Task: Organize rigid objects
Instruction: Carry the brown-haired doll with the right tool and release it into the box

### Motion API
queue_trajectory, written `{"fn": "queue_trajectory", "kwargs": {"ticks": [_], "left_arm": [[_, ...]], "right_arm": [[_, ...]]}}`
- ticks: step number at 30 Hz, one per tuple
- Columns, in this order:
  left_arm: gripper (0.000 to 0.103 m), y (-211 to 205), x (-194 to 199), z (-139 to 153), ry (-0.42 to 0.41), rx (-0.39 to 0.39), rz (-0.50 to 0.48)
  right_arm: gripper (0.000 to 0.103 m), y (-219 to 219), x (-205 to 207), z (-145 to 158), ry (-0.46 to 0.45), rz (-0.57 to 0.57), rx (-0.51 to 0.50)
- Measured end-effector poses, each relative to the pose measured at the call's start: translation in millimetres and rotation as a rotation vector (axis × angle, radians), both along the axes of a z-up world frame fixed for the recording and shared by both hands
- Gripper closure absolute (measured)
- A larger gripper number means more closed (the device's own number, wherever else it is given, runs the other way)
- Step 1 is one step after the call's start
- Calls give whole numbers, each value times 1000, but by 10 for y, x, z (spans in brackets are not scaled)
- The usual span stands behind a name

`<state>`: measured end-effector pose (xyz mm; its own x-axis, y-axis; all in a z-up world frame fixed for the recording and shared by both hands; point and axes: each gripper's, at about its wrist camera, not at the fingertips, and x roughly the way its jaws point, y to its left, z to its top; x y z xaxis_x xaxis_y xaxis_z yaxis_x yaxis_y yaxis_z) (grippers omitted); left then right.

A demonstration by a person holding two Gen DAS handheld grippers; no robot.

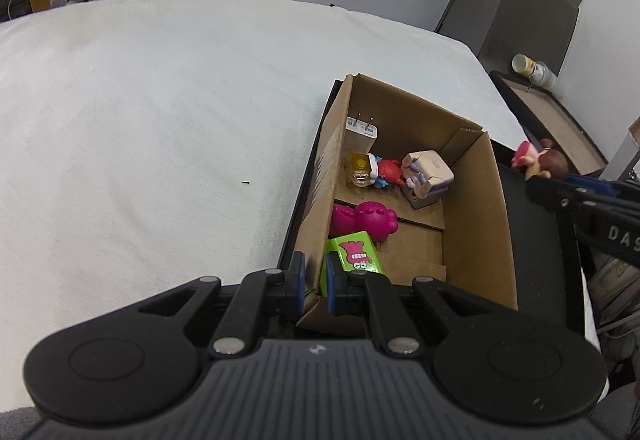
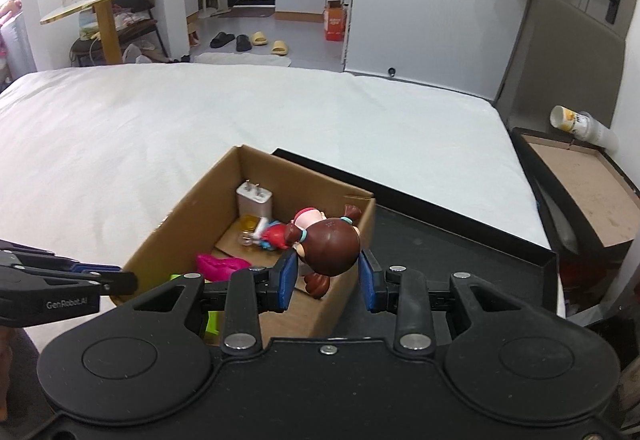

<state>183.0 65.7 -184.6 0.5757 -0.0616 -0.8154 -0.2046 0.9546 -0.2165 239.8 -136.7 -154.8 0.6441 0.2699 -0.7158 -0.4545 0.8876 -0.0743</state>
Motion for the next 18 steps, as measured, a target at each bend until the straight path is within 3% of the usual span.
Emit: {"fn": "queue_trajectory", "kwargs": {"ticks": [11,15,18], "left_arm": [[94,33,-5,-13,-7,-18,-17],[94,47,2,-16,-6,-24,-18],[94,41,4,-16,-8,-24,-20]], "right_arm": [[70,270,79,-122,27,46,-67],[62,276,146,-104,39,34,-47],[62,214,149,-70,34,6,-30]]}}
